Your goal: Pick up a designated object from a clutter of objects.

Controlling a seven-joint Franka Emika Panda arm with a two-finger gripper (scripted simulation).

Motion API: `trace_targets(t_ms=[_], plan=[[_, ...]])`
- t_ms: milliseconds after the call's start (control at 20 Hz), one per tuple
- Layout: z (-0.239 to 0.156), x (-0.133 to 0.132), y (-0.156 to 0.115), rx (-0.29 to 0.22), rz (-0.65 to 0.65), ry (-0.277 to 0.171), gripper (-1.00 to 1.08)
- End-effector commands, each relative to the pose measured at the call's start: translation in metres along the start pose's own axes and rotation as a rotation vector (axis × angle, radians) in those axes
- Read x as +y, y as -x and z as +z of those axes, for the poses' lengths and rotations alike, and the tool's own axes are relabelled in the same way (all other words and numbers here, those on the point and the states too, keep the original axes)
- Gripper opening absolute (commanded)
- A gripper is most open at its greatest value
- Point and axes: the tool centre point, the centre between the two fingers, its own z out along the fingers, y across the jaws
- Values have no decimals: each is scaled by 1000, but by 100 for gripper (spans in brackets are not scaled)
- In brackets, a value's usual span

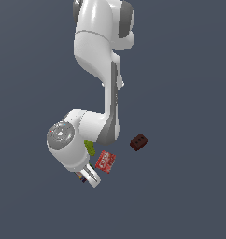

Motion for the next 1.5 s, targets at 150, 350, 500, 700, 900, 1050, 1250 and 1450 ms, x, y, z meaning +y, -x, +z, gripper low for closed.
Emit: trace_targets(t_ms=[150,350,500,700,900,1050,1250,1450], plan=[[-23,-7,15,4,-1,-3,-100],[-47,-14,34,4,-1,-4,-100],[-70,-21,52,4,-1,-4,-100],[-107,-32,81,4,-1,-4,-100],[-146,-44,111,5,-1,-3,-100],[-175,-53,134,5,0,-3,-100],[-215,-64,164,6,0,-2,-100],[-253,-76,192,7,0,-2,-100]])
